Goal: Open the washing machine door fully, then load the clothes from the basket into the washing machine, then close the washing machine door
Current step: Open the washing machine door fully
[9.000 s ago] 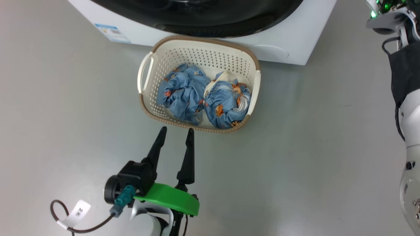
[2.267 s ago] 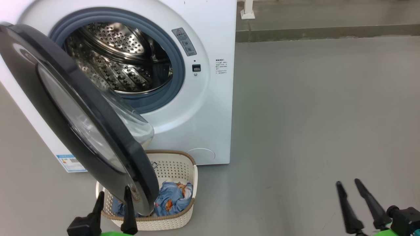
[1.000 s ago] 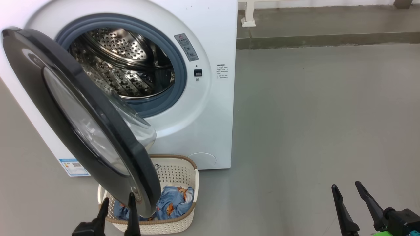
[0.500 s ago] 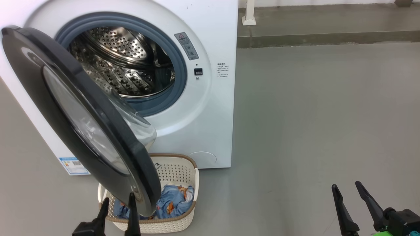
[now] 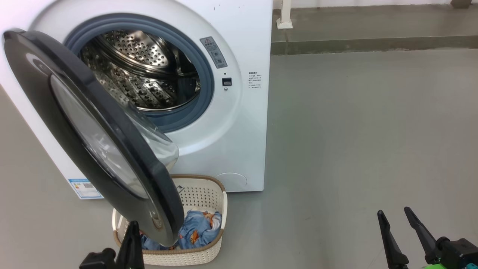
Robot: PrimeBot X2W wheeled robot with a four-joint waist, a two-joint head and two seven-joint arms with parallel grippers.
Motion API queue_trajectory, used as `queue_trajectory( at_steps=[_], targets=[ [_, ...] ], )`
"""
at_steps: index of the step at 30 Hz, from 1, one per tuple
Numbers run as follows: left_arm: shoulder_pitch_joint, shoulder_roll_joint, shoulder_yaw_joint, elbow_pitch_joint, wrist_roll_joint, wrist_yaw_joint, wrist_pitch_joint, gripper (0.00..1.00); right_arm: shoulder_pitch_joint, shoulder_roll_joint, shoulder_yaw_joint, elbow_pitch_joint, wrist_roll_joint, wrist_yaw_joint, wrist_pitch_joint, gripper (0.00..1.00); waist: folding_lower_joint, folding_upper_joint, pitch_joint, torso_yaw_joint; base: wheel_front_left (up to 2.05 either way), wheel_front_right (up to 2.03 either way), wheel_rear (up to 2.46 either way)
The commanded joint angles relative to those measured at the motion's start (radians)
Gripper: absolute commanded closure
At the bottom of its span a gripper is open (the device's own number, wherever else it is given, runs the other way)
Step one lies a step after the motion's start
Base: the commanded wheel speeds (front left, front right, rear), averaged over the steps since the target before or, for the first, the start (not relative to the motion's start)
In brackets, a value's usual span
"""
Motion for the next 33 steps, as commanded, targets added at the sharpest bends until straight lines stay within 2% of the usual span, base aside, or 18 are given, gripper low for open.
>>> queue_trajectory(
  at_steps=[1,7,16,25,33],
  targets=[
    [-0.016,0.009,0.038,-0.033,-0.007,-0.004,-0.006,1.00,-0.029,-0.012,0.018,-0.020,-0.018,0.002,-0.012,0.00,0.0000,0.0000,0.001,0.000,0.00,0.00,0.00],
    [-0.018,0.009,0.050,-0.045,-0.004,-0.003,-0.006,1.00,-0.033,-0.007,0.016,-0.014,-0.018,0.002,-0.012,0.00,0.0000,0.0000,0.001,0.000,0.00,0.00,0.00],
    [-0.045,0.009,0.109,-0.139,0.034,-0.013,-0.006,1.00,-0.039,0.001,0.016,-0.008,-0.022,0.002,-0.012,0.00,0.0000,0.0000,0.000,-0.003,0.00,0.00,0.00],
    [-0.136,0.009,0.147,-0.215,0.077,-0.045,-0.006,1.00,-0.048,0.003,0.020,-0.002,-0.027,0.002,-0.012,0.00,0.0000,0.0000,0.001,-0.009,0.00,0.00,0.00],
    [-0.222,0.009,0.140,-0.289,0.098,-0.051,-0.006,1.00,-0.054,0.003,0.021,0.000,-0.028,0.002,-0.012,0.00,0.0000,0.0000,0.002,-0.021,0.00,0.00,0.00]
  ],
)
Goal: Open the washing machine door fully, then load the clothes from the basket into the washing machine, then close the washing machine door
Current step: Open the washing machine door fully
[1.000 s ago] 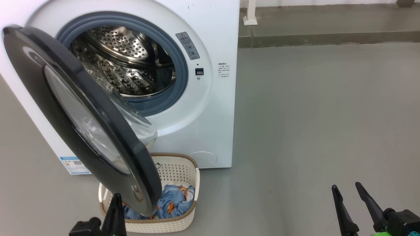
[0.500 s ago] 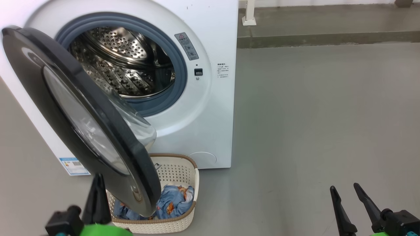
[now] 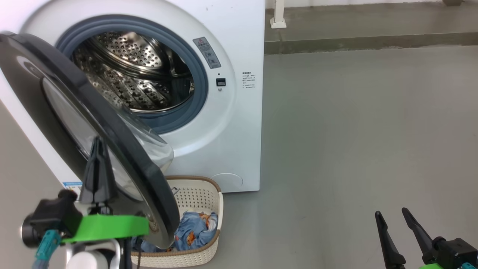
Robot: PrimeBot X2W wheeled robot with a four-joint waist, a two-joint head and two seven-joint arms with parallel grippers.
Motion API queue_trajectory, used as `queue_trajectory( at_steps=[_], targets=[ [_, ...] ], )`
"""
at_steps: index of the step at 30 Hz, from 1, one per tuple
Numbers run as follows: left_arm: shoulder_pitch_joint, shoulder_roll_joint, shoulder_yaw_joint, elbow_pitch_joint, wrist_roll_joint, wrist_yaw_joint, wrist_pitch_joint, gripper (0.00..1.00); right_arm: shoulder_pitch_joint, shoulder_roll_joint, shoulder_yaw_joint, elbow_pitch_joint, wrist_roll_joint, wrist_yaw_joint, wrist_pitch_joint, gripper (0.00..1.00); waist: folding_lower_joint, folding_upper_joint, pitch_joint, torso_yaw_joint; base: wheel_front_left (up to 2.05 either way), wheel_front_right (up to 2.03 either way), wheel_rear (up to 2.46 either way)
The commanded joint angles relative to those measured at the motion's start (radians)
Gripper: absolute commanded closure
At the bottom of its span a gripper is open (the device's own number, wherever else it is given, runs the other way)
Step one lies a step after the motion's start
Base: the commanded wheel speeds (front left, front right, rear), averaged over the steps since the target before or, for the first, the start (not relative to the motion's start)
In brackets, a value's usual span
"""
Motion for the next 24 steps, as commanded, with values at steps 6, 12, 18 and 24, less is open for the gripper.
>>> queue_trajectory(
  at_steps=[6,12,18,24],
  targets=[
    [-0.113,0.012,-0.035,-0.047,0.013,-0.004,-0.006,1.00,-0.048,-0.008,0.024,-0.015,-0.012,0.002,-0.012,0.00,0.0001,0.0000,-0.001,-0.009,0.00,0.00,0.00],
    [-0.158,0.012,-0.101,0.006,0.016,-0.016,-0.006,1.00,-0.050,-0.002,0.030,-0.013,-0.015,0.002,-0.012,0.00,0.0001,0.0000,0.000,-0.019,0.00,0.00,0.00],
    [-0.174,0.012,-0.164,0.058,-0.002,-0.013,-0.006,1.00,-0.048,0.003,0.036,-0.010,-0.014,0.002,-0.012,0.00,0.0001,0.0000,0.000,-0.029,0.00,0.00,0.00],
    [-0.177,0.012,-0.236,0.102,-0.026,-0.005,-0.006,1.00,-0.046,0.007,0.037,-0.008,-0.014,0.002,-0.012,0.00,0.0001,0.0000,0.001,-0.038,0.00,0.00,0.00]
  ],
)
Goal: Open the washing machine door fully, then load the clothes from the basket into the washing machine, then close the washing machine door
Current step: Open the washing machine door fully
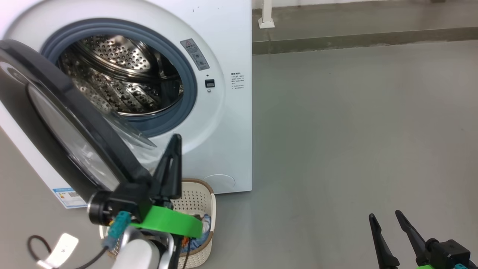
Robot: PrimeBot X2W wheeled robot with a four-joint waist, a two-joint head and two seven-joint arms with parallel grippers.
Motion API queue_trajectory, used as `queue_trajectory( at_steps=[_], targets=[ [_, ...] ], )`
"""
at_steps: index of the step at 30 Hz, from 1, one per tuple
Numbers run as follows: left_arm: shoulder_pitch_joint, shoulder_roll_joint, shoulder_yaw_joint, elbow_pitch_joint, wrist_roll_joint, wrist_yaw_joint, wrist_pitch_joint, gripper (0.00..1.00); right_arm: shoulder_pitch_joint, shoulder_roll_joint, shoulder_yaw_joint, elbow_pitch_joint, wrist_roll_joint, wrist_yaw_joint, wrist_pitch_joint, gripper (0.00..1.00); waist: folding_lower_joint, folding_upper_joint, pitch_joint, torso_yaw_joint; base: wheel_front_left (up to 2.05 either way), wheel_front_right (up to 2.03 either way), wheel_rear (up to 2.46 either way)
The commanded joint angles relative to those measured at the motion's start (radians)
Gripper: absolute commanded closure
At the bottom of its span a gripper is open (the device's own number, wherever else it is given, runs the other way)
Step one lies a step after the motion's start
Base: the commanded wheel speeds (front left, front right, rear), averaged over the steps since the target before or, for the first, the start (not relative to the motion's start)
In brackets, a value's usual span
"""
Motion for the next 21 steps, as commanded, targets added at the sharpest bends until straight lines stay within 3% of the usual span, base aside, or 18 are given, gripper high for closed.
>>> queue_trajectory(
  at_steps=[1,11,21],
  targets=[
    [-0.057,0.012,0.028,-0.015,-0.007,0.006,-0.005,1.00,-0.045,-0.008,0.023,-0.021,-0.007,0.002,-0.012,0.00,0.0000,0.0000,0.000,-0.001,0.00,0.00,0.00],
    [-0.061,0.012,-0.037,0.112,-0.041,0.009,-0.005,1.00,-0.049,-0.004,0.031,-0.012,-0.005,0.002,-0.012,0.00,0.0000,0.0000,-0.001,-0.011,0.00,0.00,0.00],
    [-0.075,0.012,-0.020,0.264,-0.071,0.008,-0.005,1.00,-0.051,0.000,0.036,-0.010,-0.003,0.002,-0.012,0.00,0.0000,0.0000,0.007,-0.025,0.00,0.00,0.00]
  ],
)
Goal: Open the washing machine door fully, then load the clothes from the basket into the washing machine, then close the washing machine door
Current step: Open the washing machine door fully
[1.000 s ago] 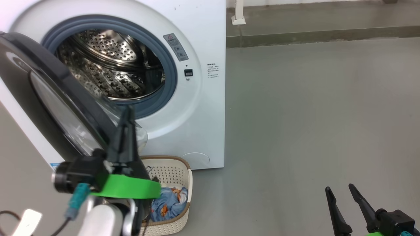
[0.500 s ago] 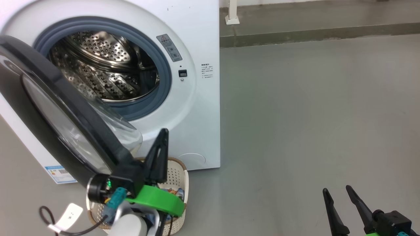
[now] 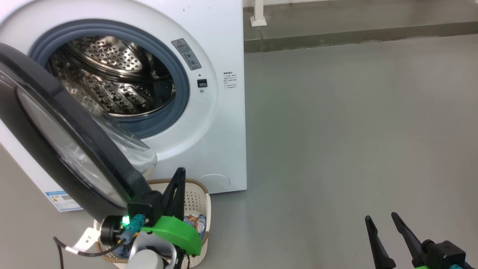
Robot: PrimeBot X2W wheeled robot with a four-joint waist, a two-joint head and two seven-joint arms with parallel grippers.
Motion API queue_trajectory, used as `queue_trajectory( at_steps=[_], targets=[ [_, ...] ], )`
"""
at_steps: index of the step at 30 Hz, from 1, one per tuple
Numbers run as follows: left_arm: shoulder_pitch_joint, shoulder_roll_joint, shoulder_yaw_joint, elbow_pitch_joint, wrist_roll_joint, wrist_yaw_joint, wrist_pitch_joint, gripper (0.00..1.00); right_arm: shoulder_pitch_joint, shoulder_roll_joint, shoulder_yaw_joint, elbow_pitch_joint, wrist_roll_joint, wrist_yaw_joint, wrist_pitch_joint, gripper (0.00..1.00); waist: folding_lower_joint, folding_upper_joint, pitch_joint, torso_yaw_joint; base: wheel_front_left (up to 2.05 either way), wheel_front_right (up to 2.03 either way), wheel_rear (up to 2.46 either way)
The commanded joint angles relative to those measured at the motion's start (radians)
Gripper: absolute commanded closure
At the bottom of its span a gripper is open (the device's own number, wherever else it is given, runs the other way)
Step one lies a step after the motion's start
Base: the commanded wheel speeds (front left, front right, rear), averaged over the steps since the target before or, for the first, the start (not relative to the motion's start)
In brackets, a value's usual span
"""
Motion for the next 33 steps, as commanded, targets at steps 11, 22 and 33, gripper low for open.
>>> queue_trajectory(
  at_steps=[11,22,33],
  targets=[
    [-0.067,0.012,0.086,0.096,-0.013,0.005,-0.006,1.00,-0.056,-0.003,0.027,-0.013,-0.001,0.002,-0.012,0.00,0.0000,0.0000,0.009,-0.015,0.00,0.00,0.00],
    [-0.069,0.012,0.103,0.134,-0.011,-0.002,-0.006,1.00,-0.055,0.002,0.023,-0.012,-0.002,0.002,-0.012,0.00,0.0000,0.0000,0.009,-0.008,0.00,0.00,0.00],
    [-0.062,0.012,0.109,0.134,0.002,-0.002,-0.006,1.00,-0.051,0.005,0.022,-0.010,-0.003,0.002,-0.012,0.00,0.0000,0.0000,0.002,0.009,0.00,0.00,0.00]
  ],
)
